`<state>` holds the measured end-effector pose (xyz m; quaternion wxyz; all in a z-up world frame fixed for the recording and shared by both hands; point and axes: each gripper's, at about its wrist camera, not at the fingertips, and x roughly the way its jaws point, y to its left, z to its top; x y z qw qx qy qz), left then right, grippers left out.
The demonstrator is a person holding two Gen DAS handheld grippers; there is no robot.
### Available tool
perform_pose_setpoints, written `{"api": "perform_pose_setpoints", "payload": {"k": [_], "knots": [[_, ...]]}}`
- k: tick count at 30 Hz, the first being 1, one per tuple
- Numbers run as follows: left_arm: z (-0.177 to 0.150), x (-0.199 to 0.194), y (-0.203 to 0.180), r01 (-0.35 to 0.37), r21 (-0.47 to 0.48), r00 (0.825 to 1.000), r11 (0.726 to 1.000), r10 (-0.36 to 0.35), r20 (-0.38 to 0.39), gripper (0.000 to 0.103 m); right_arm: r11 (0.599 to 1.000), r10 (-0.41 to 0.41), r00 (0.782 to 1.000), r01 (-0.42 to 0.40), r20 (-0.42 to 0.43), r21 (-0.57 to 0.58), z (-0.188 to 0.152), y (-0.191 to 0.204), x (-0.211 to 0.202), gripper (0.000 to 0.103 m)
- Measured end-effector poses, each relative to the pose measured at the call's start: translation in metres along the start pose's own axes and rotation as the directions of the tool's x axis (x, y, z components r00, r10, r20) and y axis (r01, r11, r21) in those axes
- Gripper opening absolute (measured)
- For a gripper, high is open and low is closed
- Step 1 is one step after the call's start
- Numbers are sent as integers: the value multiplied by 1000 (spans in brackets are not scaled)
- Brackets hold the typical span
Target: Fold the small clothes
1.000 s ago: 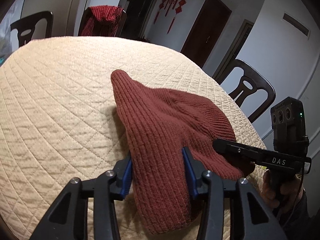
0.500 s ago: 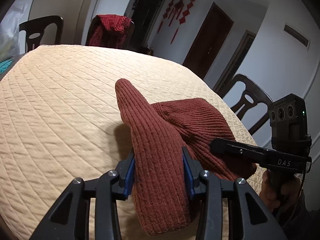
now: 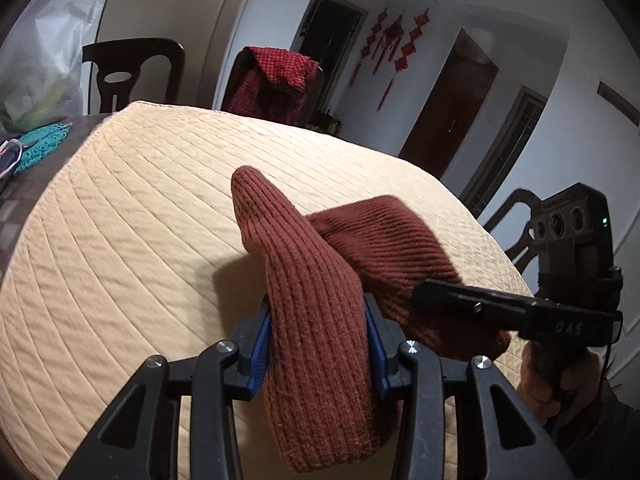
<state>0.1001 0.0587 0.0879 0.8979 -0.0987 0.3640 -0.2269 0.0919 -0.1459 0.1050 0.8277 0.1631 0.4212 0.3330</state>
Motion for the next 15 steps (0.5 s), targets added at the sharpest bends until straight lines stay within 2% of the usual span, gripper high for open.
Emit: {"api": "perform_pose_setpoints", "payload": {"k": [8,12,15], "knots": [[34,0,64,10,-29,998,1000,-8,70,43,999,46,999,-46,-5,-13,33,6,65,30],[29,17,101,-71,-101,997,992,72,6,43,1000,-6,998,7,-62,18,31,-11,93,33],[14,11,107,-135,-99,991,986,134,-17,44,999,-39,996,40,-80,8,29,-15,87,36]]}}
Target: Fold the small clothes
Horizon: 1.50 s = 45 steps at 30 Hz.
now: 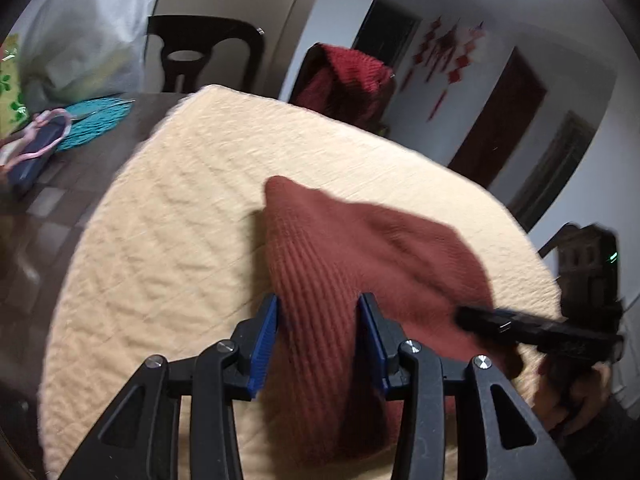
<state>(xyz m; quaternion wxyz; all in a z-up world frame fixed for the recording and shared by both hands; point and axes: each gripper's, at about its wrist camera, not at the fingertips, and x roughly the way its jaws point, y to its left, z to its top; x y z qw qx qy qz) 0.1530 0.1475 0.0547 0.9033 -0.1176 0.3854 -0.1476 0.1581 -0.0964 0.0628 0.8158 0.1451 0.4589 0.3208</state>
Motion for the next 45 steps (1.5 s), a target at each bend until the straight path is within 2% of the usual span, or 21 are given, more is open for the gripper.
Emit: {"api": "perform_pose_setpoints", "payload": {"k": [4,7,10,13,16,19,22,25,28,31,35,45], "knots": [[-4,-23,-13,-65,54,996,996,62,60,44,999,-32,996,36,89,-40,5,10,-31,36],[2,-28,-27,-54,78,995,996,48,82,44,995,-70,990,79,126,-65,14,14,-34,35],[1,-19,-38,-48,120,997,992,41,58,44,987,-111,992,117,64,-111,18,16,-11,24],[-3,-3,-42,-95,138,996,986,94,14,44,974,-172,985,170,-3,-150,16,10,11,23],[-8,-13,-48,-118,130,993,985,116,24,44,977,-164,986,164,8,-135,14,9,-2,23],[-17,-27,-53,-150,121,989,981,146,35,44,974,-142,989,148,46,-169,5,23,-26,23],[-30,-38,-61,-178,125,984,976,174,44,44,971,-111,993,118,46,-208,-10,38,-37,23],[-38,-40,-72,-192,146,981,970,187,52,44,960,-100,995,103,27,-259,-25,50,-35,23],[-42,-31,-75,-199,144,980,969,195,38,44,947,-146,989,139,-2,-291,-33,49,-19,23],[-46,-26,-78,-205,133,979,970,202,39,44,945,-178,984,168,-11,-281,-35,40,-12,23],[-49,-21,-80,-208,130,978,969,206,35,47,959,-163,986,151,-28,-239,-34,31,-10,23],[-60,-30,-85,-230,111,973,967,228,29,49,957,-172,985,164,-13,-238,-44,40,-27,25]]}}
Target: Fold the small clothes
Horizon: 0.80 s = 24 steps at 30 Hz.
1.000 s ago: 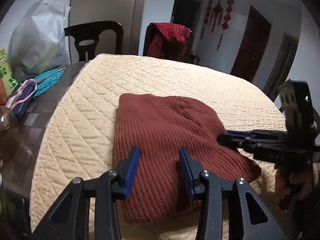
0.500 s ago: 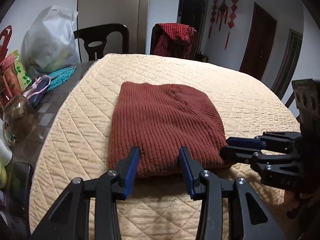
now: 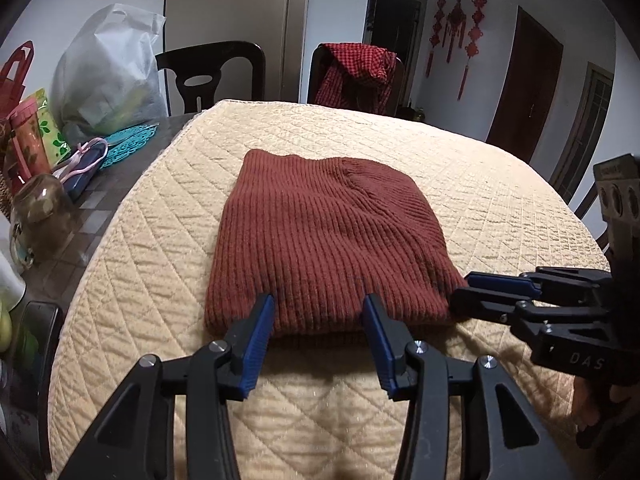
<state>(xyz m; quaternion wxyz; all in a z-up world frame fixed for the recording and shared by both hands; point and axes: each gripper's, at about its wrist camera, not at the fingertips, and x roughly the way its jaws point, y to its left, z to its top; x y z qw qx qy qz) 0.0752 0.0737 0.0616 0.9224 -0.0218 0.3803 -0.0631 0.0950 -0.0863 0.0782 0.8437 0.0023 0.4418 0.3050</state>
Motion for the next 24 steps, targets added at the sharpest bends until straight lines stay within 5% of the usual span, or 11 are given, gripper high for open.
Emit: {"api": "perform_pose_setpoints", "payload": {"k": [24], "knots": [[-40,-23,8,-79,-43,996,996,77,-47,50,994,-67,997,64,-40,-87,-42,18,-13,30]]}}
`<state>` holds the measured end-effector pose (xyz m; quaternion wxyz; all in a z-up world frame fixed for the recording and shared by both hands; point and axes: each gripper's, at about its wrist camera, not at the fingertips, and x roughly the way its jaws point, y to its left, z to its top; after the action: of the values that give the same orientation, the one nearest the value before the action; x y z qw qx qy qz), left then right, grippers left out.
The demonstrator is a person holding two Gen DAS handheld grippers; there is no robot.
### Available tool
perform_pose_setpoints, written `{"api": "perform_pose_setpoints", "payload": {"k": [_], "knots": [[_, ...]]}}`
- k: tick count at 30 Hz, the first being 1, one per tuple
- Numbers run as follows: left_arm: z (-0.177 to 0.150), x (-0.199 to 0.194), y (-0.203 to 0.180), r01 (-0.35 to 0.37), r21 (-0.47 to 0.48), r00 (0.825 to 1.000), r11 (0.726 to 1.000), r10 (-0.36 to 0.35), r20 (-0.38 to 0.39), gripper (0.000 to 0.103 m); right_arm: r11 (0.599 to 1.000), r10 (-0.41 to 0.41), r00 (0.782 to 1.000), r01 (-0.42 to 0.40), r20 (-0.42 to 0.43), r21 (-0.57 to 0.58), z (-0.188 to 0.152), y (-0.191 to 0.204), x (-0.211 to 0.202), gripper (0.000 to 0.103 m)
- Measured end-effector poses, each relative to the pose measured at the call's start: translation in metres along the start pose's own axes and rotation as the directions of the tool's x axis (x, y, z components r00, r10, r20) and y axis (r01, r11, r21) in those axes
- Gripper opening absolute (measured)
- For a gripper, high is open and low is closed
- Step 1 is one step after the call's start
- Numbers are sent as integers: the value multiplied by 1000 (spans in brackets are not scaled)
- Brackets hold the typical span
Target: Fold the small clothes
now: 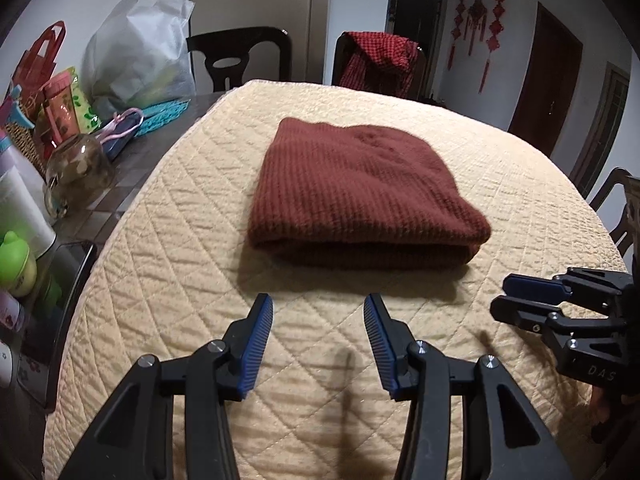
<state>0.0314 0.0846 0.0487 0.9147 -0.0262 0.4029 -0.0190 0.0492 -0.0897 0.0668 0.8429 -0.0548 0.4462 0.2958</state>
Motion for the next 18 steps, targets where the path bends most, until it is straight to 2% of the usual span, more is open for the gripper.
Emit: {"api": "perform_pose_setpoints", "payload": {"k": [5,10,12,13,16,18], "knots": [[3,2,3,-3,-8,1000,1000,3,-6,50,1000,-17,1000,17,16,-9,2,2,-2,30],[24,-3,5,7,-18,998,1000,-6,66,50,1000,12,993,-11,118,-4,22,4,-17,30],[34,0,7,-7,-38,996,999,11,88,50,1000,8,989,-5,150,-21,33,7,-15,26],[38,3,8,-14,-46,996,999,18,91,50,1000,6,989,-3,146,-22,37,7,-10,20],[46,15,10,14,-56,997,998,-9,80,50,1000,-4,993,8,120,-25,43,8,7,18],[44,25,10,22,-51,998,998,-19,58,50,1000,-21,997,23,72,-22,41,4,22,16]]}}
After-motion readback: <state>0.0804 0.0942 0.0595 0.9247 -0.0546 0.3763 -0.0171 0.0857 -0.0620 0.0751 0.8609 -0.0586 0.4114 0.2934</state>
